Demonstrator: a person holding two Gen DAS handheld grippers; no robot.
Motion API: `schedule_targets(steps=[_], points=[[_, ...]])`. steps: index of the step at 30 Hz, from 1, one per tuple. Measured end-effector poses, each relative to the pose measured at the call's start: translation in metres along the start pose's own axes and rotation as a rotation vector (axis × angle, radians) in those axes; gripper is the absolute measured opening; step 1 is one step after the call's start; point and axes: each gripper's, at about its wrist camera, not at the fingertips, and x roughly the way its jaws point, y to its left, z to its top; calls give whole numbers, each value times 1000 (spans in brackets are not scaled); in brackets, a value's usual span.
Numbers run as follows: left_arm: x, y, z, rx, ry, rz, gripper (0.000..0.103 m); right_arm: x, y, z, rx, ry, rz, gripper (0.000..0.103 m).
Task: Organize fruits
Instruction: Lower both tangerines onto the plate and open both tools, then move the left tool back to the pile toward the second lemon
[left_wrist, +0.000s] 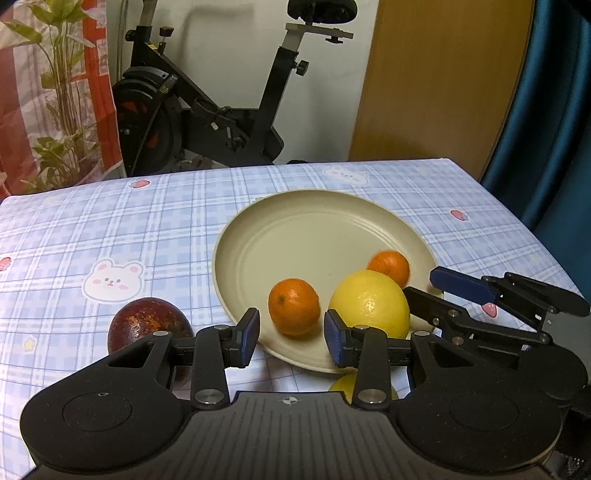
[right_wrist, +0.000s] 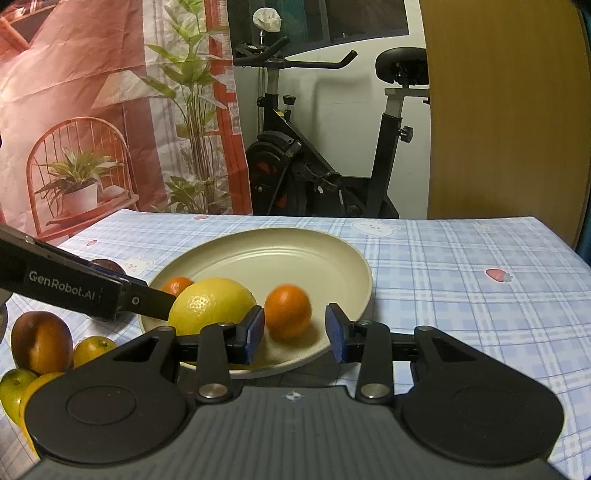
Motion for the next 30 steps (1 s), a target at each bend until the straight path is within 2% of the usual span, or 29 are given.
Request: schedule_targets(steps=[17, 22, 30], points=[[-47, 5, -10, -15, -69, 3, 41, -25, 4, -12, 40, -26, -48, 41], [-64, 11, -25, -66, -75, -28, 41, -41, 14, -21, 46, -36, -55, 41], [-88, 12, -54, -86, -98, 3, 41, -67, 36, -33, 24, -54, -9, 41]])
